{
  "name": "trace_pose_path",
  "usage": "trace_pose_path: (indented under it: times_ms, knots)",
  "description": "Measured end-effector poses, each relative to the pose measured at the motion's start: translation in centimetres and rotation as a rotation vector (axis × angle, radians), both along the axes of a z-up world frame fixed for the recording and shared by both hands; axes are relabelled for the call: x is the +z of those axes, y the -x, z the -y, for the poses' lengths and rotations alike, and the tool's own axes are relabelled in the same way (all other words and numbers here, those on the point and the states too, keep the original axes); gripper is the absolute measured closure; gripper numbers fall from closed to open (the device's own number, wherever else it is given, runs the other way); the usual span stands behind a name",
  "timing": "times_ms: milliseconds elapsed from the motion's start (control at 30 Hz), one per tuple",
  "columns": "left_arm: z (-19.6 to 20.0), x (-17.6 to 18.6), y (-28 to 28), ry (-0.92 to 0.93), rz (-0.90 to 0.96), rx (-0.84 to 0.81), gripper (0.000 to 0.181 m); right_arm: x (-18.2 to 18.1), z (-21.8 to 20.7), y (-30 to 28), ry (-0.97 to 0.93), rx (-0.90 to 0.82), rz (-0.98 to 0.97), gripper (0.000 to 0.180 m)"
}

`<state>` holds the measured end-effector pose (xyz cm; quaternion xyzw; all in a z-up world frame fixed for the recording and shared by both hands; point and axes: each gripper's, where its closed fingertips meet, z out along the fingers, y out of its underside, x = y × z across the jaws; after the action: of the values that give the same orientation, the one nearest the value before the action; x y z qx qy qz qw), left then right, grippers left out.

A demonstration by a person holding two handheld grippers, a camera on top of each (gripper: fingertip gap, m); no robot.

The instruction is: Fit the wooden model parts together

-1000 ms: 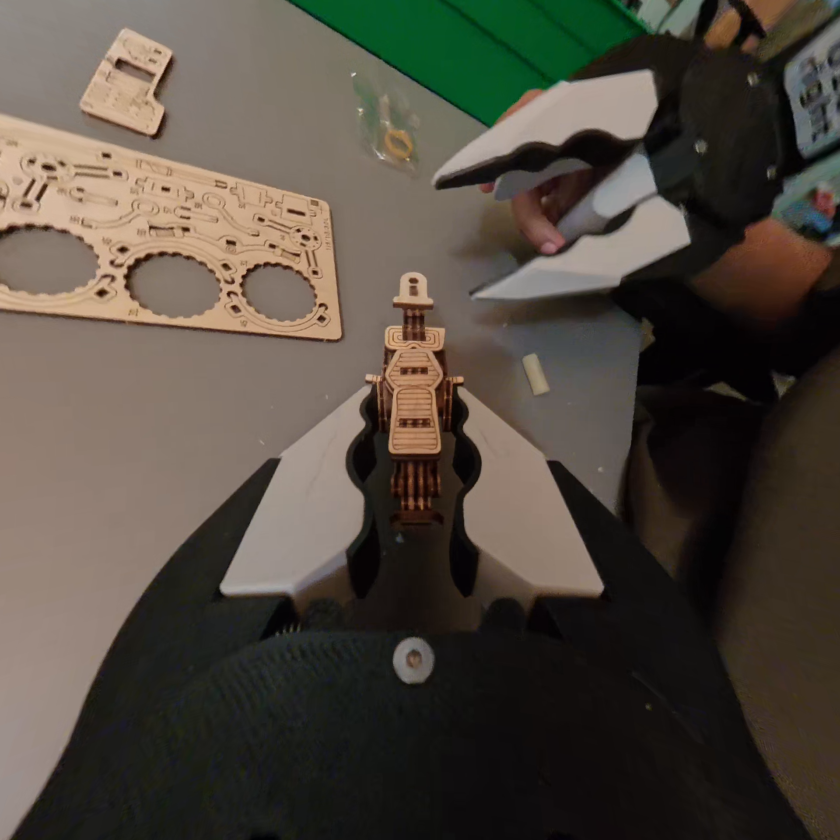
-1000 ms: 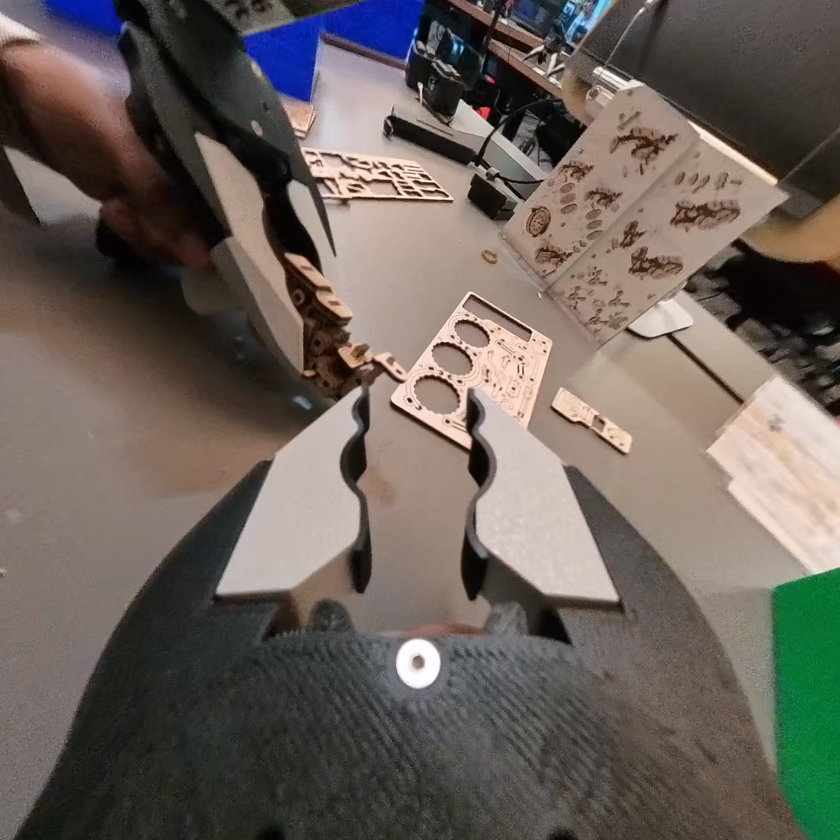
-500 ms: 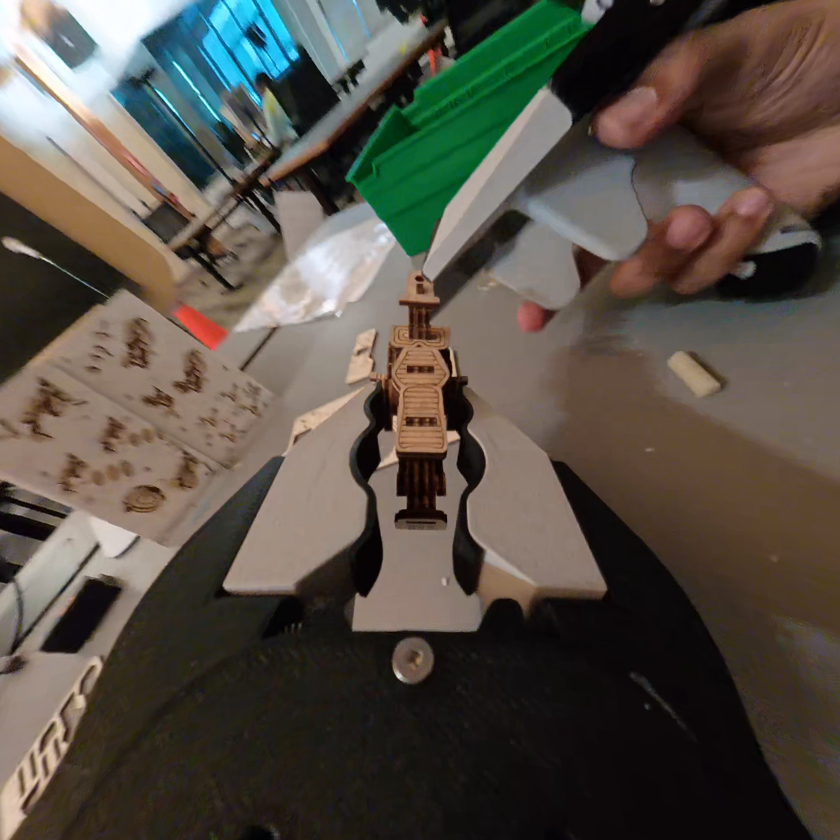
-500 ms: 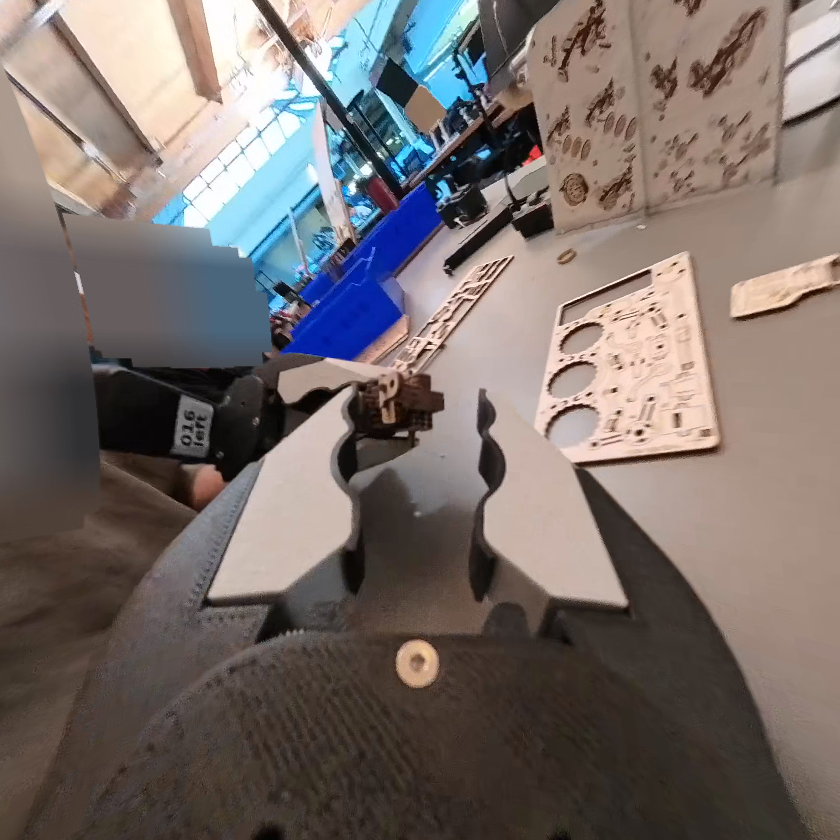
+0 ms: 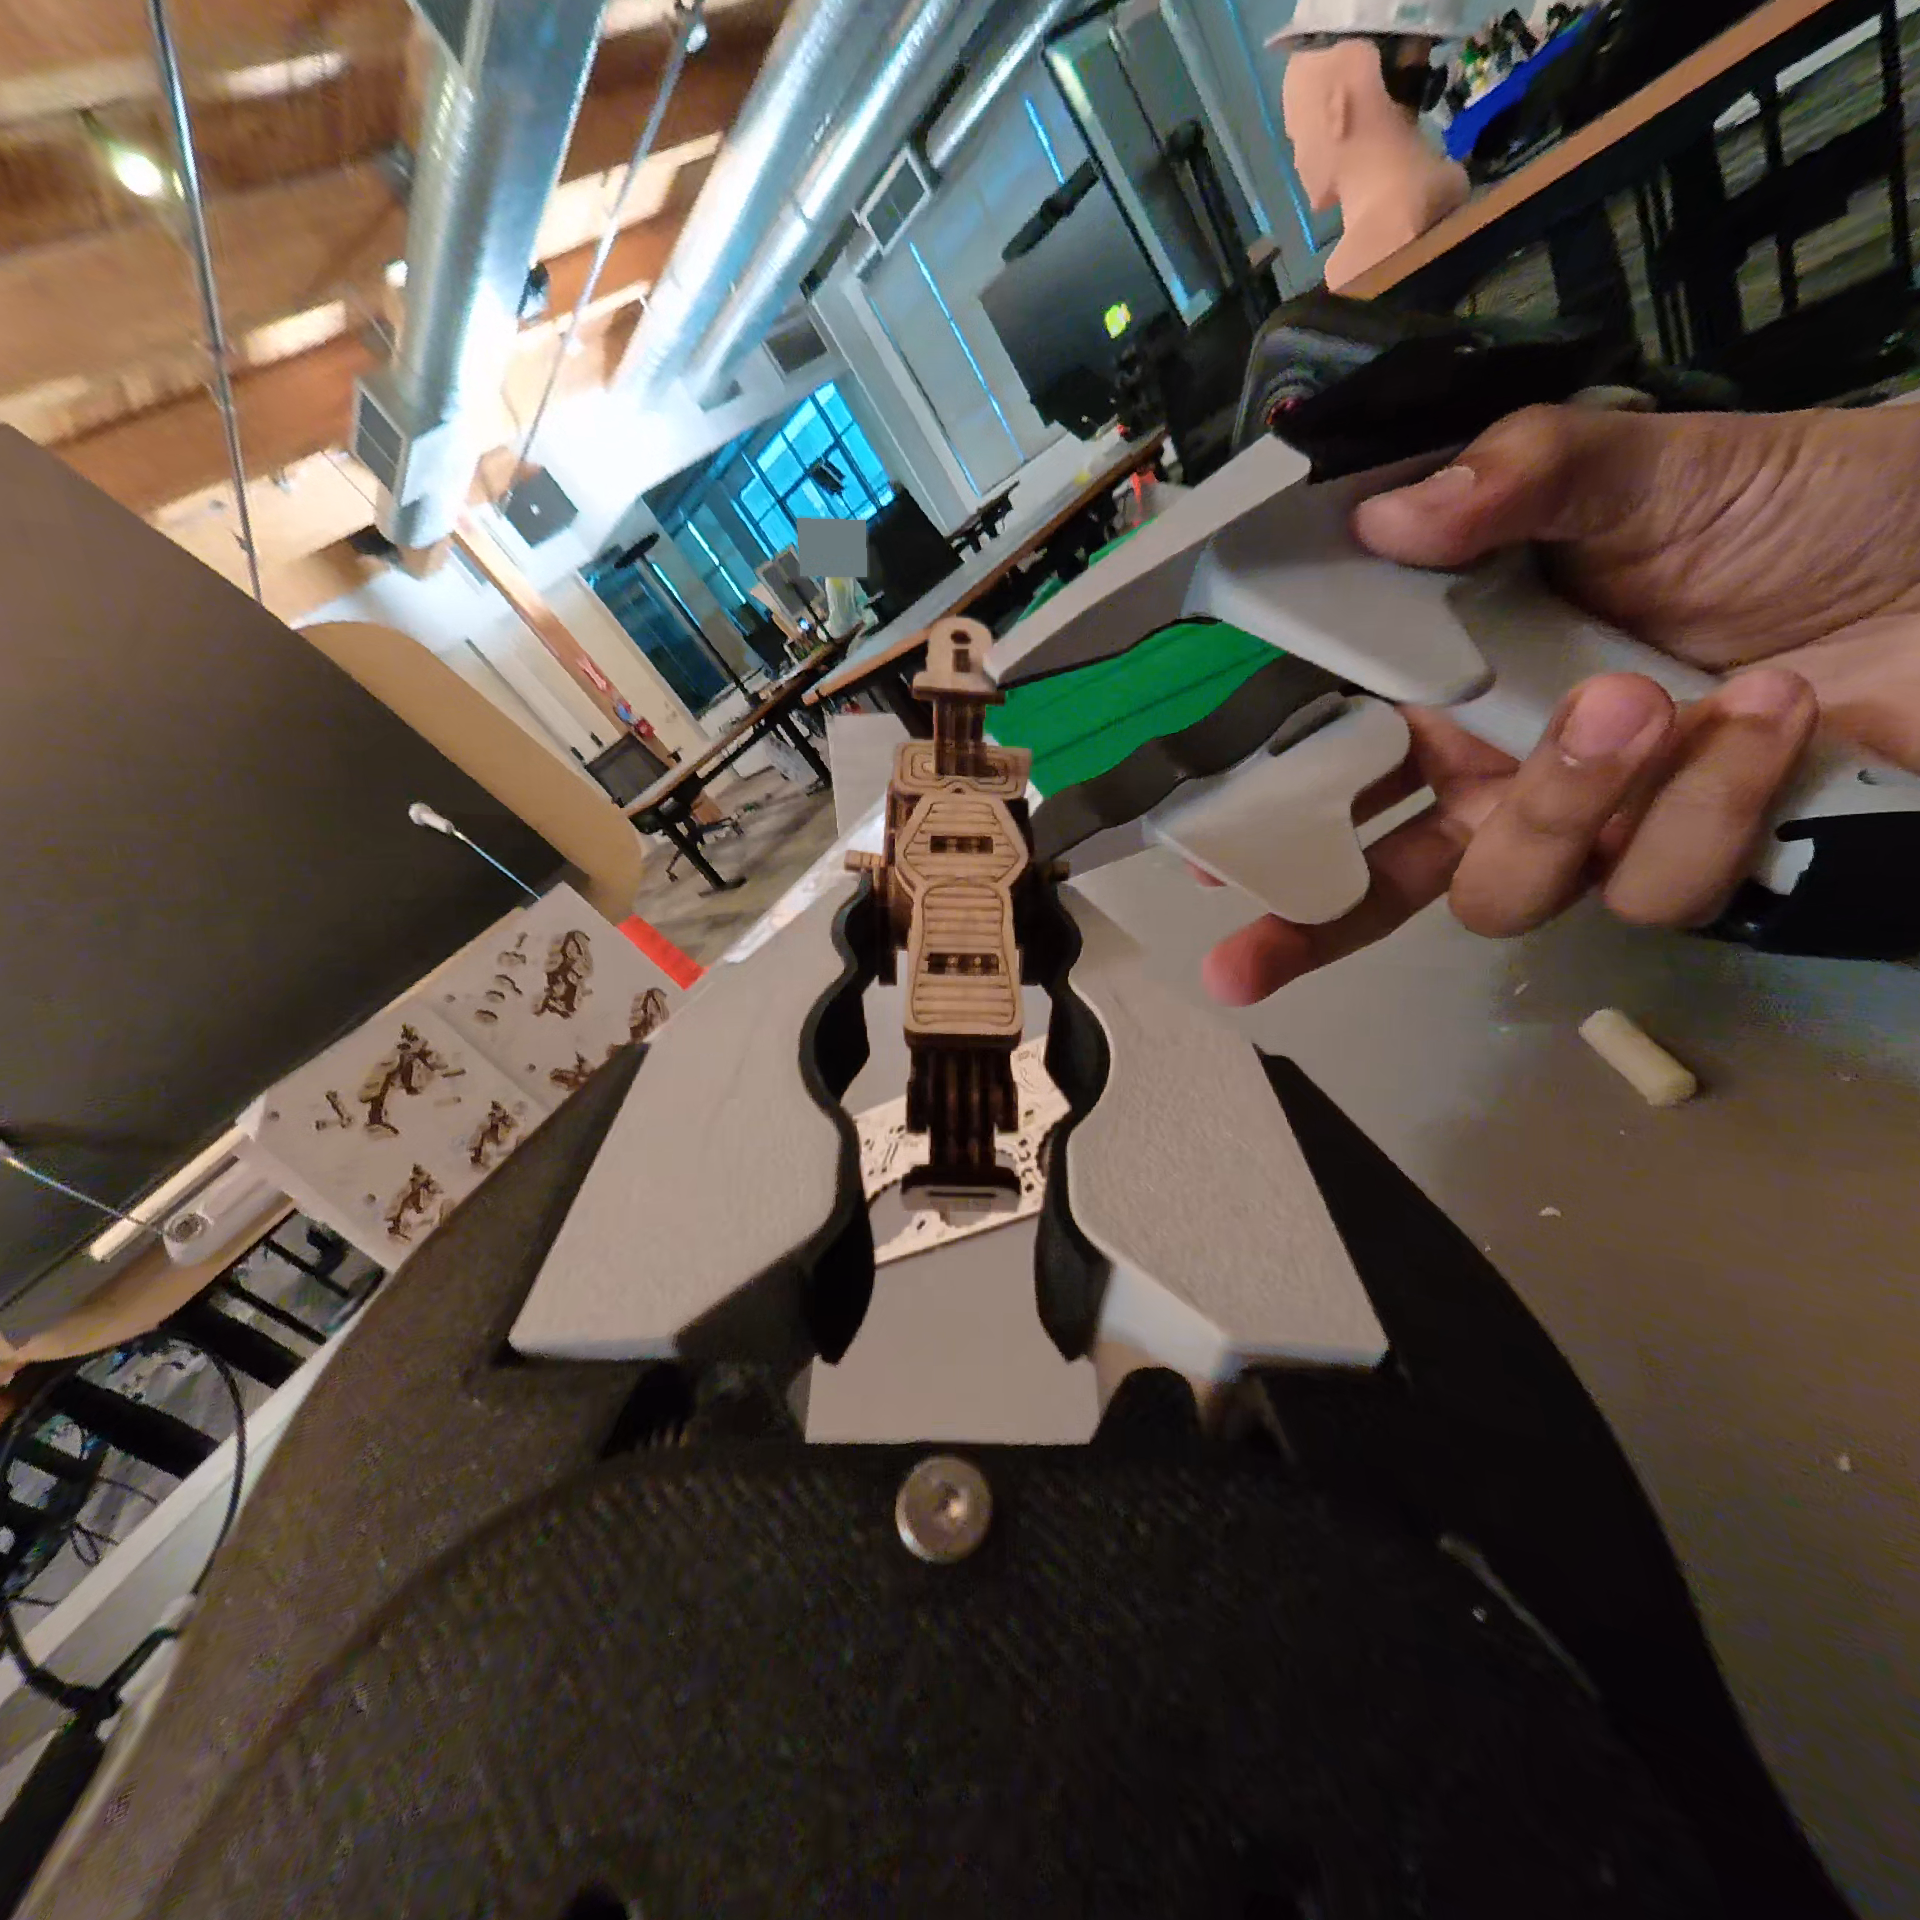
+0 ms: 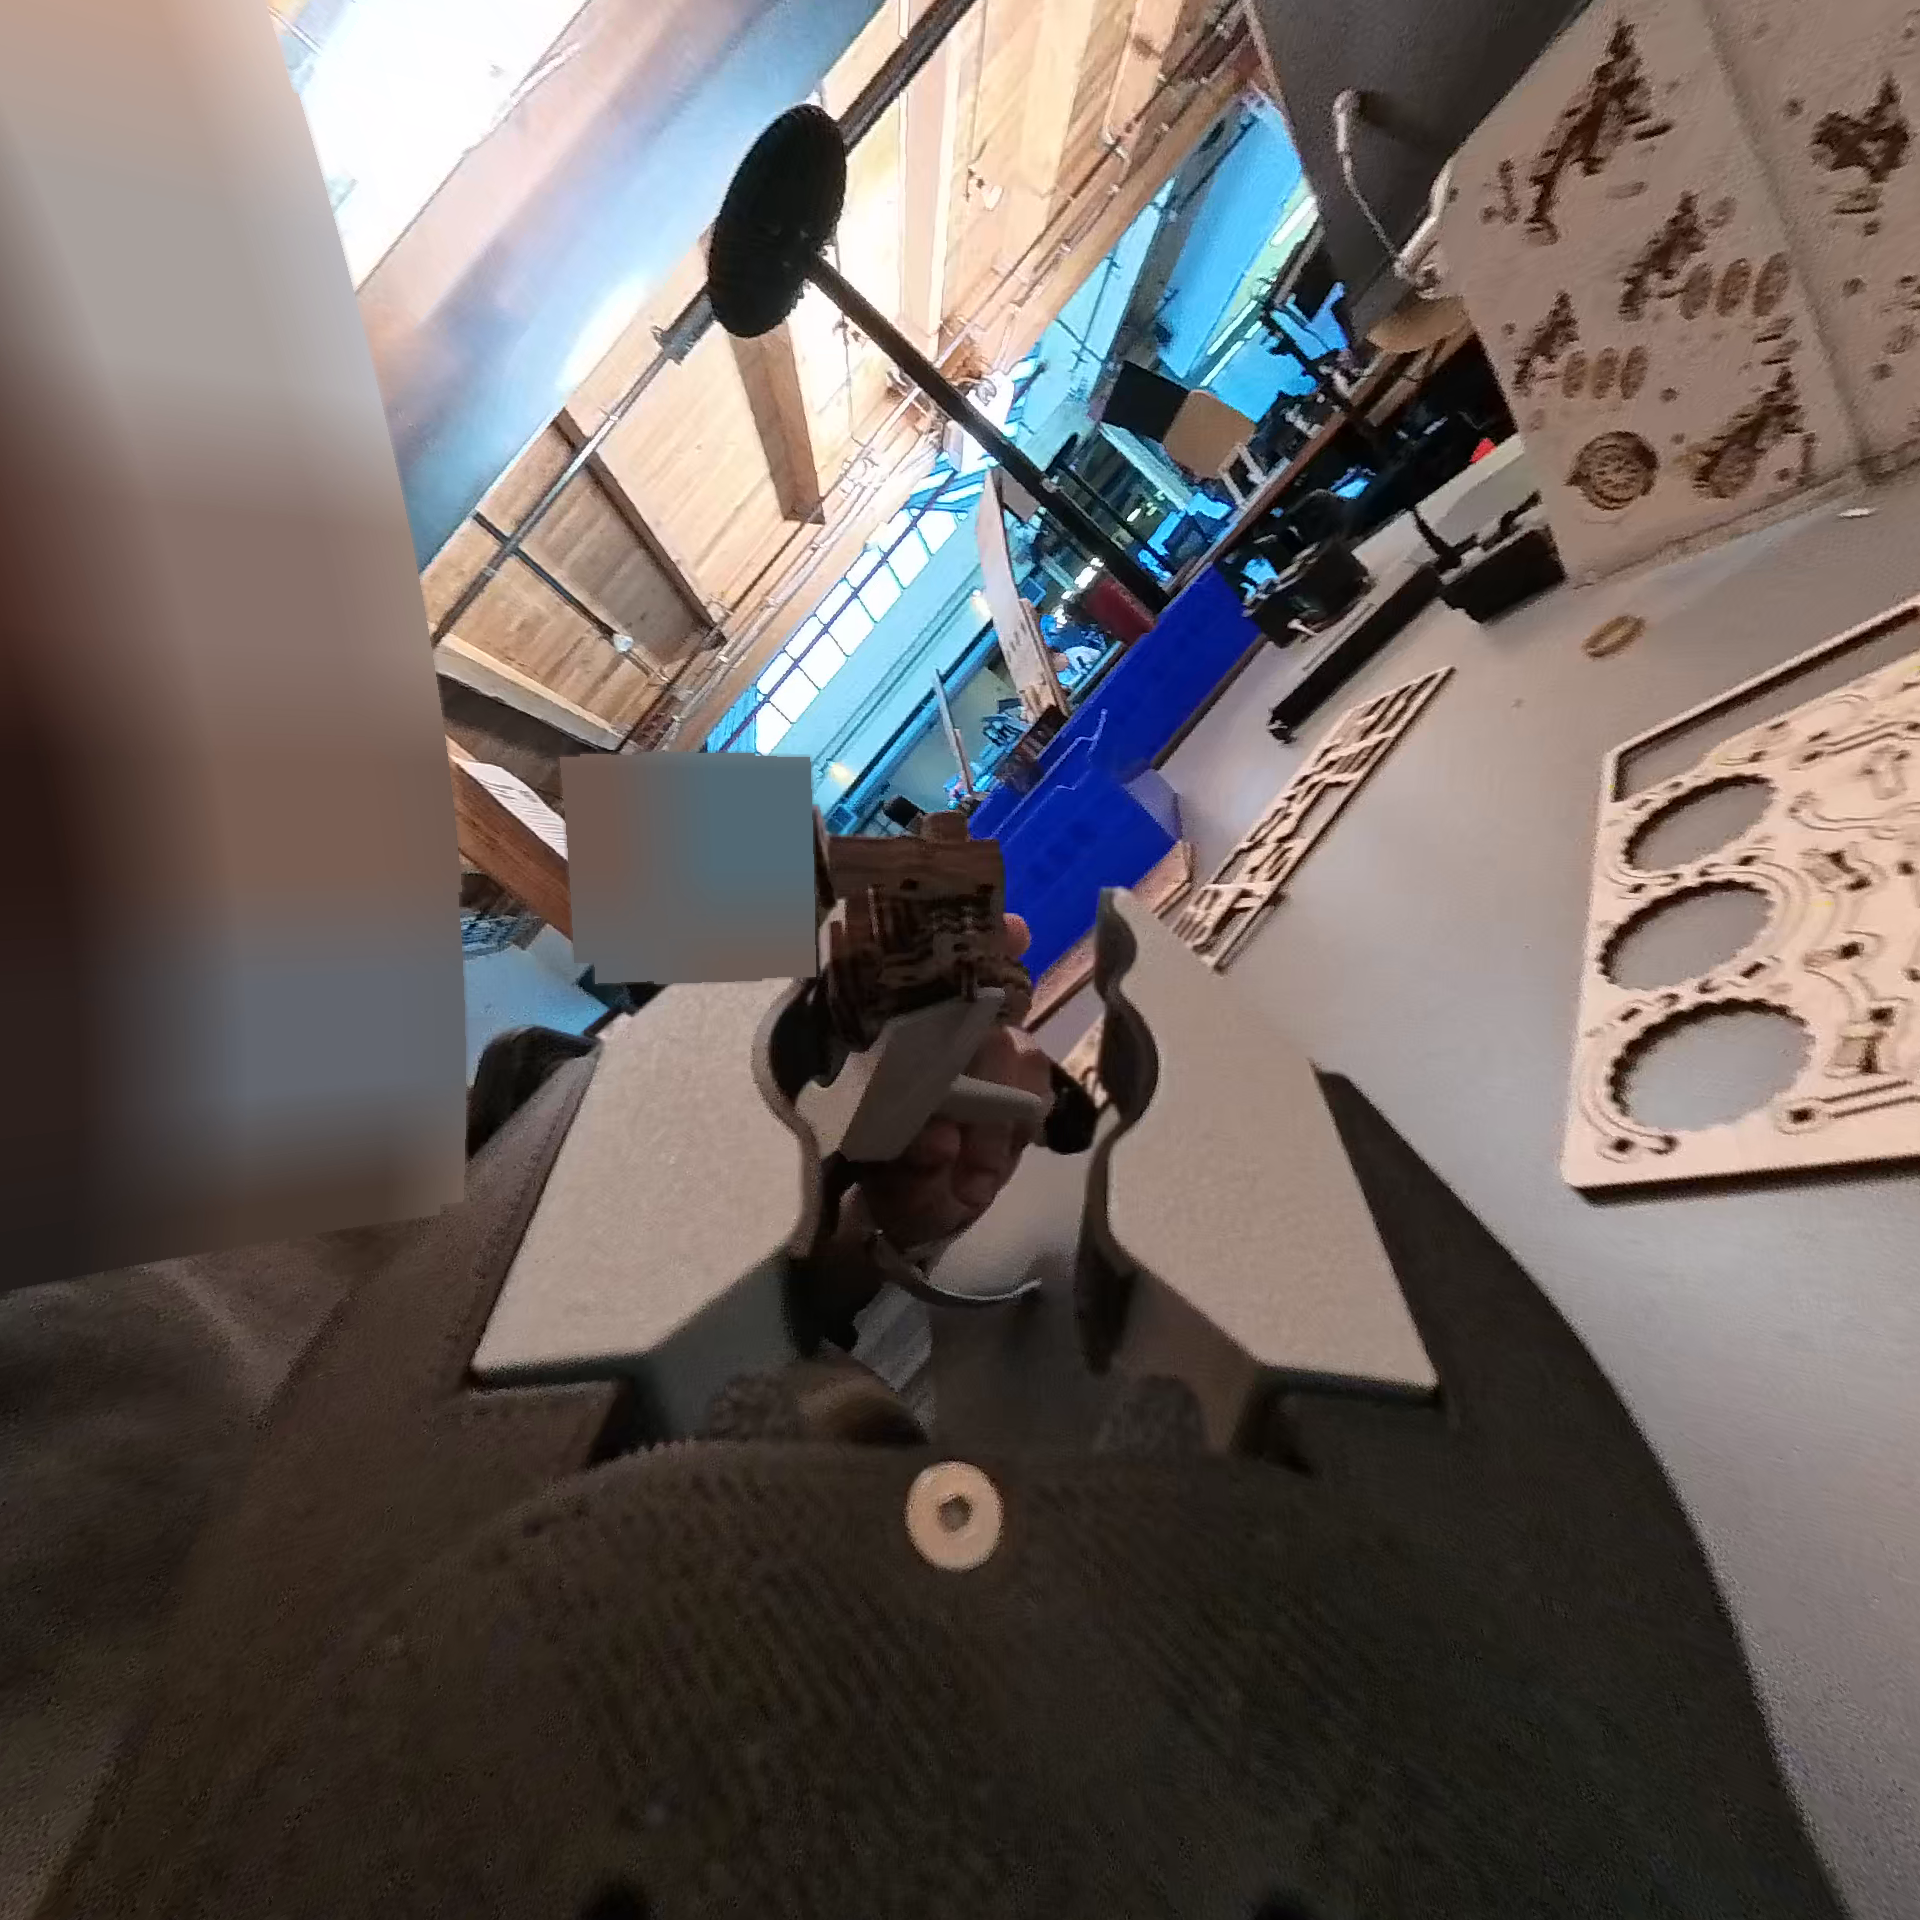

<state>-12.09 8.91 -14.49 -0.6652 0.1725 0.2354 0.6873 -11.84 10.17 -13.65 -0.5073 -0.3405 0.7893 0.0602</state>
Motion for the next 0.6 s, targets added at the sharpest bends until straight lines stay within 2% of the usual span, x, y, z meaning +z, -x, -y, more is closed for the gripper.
trace_pose_path:
  times_ms: [133, 600]
  knots:
    - [0.08, 0.24, -0.46, -0.021, -0.017, -0.012, 0.153, 0.72, 0.68, -0.37, 0.008, 0.025, -0.036, 0.136]
    - [-0.32, 0.01, -0.81, -0.034, -0.032, -0.026, 0.153, 1.15, 0.78, -0.89, -0.019, 0.016, -0.077, 0.145]
